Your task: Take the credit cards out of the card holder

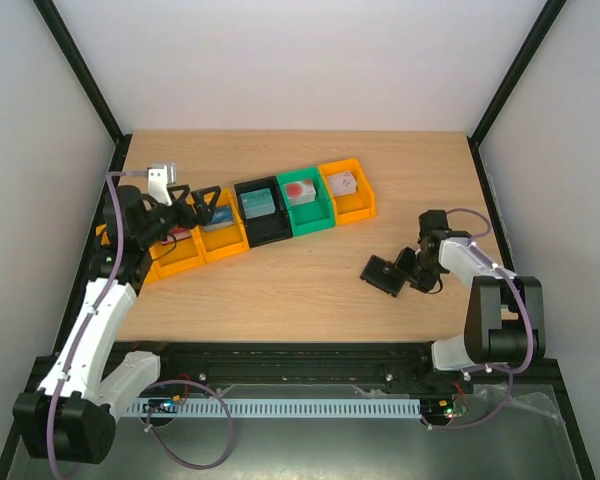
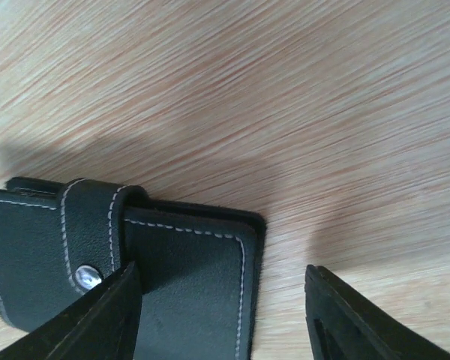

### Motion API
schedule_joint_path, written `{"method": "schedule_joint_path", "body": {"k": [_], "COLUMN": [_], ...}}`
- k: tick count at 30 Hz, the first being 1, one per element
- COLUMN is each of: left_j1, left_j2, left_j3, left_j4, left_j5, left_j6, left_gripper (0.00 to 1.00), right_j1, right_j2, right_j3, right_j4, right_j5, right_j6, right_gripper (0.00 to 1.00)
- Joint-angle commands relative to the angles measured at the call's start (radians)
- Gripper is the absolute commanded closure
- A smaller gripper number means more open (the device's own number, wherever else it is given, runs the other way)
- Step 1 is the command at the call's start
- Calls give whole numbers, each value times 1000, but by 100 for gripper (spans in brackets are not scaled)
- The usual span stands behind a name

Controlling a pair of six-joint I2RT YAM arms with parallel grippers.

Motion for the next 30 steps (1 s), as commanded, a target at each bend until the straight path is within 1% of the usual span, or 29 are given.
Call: {"method": "schedule_joint_path", "body": {"k": [1, 4, 7, 10, 12, 13, 14, 16, 19, 25, 28, 30], "left_j1": [-17, -25, -33, -41, -49, -53, -57, -67, -82, -128, -148, -155], "left_j2": [-39, -48, -53, -50, -43, -40, -37, -31, -22, 1, 12, 18], "left_j3": [-36, -45, -45, -46, -46, -46, -46, -47, -46, -62, -65, -64], "left_j4": [53, 68, 72, 72, 75, 75, 76, 78, 80, 100, 117, 128], "left_j5": [7, 5, 2, -1, 1, 1, 0, 1, 0, 14, 37, 53], "left_j6": [-33, -33, -26, -35, -40, -39, -39, -38, -37, -44, -45, -47], "left_gripper": [0, 1, 1, 1, 0, 1, 1, 0, 1, 1, 1, 1], "right_j1": [-2, -2, -2, -2, -2, -2, -2, -2, 3, 59, 88, 103], "right_j2": [-29, -24, -20, -30, -38, -42, -45, -58, -86, -153, -195, -222], "right_j3": [-36, -93, -136, -168, -196, -210, -222, -239, -234, -162, -124, -101], "right_j4": [68, 133, 202, 279, 346, 382, 413, 459, 480, 428, 434, 467], "right_j5": [-95, -168, -232, -306, -377, -415, -449, -502, -582, -682, -692, -697], "right_j6": [56, 98, 140, 176, 204, 219, 230, 235, 216, 167, 195, 257], "right_gripper": [44, 50, 63, 72, 82, 92, 98, 98, 98, 98, 98, 98]}}
